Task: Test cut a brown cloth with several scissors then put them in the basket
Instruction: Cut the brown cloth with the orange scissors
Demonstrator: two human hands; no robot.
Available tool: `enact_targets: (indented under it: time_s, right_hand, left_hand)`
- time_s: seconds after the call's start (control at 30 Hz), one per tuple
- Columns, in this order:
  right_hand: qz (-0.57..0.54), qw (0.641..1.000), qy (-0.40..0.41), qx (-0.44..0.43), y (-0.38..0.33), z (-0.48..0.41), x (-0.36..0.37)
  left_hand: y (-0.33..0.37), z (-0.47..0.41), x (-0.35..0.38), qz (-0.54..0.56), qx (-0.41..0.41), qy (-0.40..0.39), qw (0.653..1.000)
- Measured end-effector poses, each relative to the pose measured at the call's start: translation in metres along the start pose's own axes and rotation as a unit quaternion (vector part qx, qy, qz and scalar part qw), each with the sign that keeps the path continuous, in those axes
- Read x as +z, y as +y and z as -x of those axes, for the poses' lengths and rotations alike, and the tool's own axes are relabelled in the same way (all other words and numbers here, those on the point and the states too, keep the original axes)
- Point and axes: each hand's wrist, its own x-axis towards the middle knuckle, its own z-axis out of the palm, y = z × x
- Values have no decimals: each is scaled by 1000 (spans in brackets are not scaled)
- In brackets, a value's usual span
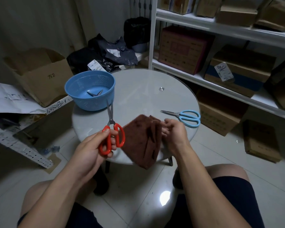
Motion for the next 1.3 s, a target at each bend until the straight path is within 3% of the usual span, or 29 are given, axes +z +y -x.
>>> enact_targets:
  time_s: [0.07,0.17,0.3,0.43,0.53,0.7,0.9,1.07,1.2,1.3]
  right_hand:
    - [105,990,74,-65,-5,0,-8]
    - [322,921,161,-146,-14,7,-7]
    - [451,841,148,-260,-11,27,3]
    - [440,869,-16,-227,7,42,13]
    - [406,885,-52,-222,21,51,20]
    - [363,912,-97,-166,33,62,29]
    - [453,859,-67,-227,47,56,37]
    - [451,857,-83,-236,55,54,51]
    - [385,895,-107,-199,44,44,55]
    - [387,896,-107,-189,34,32,55]
  left_hand:
    - [0,-2,0,-29,9,13,999]
    - [-3,-3,5,-94,29,29,995]
    - [-7,-5,20,-68,39,28,997]
    - [-4,-9,28,-8,9,-19,1000]
    - [-2,-10,34,-6,16,-19,1000]
    - [3,-11,43,-45,85,57,994]
    - [2,-16,49,-111,146,113,976]
    - [-3,-29,42,-183,174,164,954]
    - [9,-39,30,-255,180,109,944]
    - [26,-47,18,-319,161,60,932]
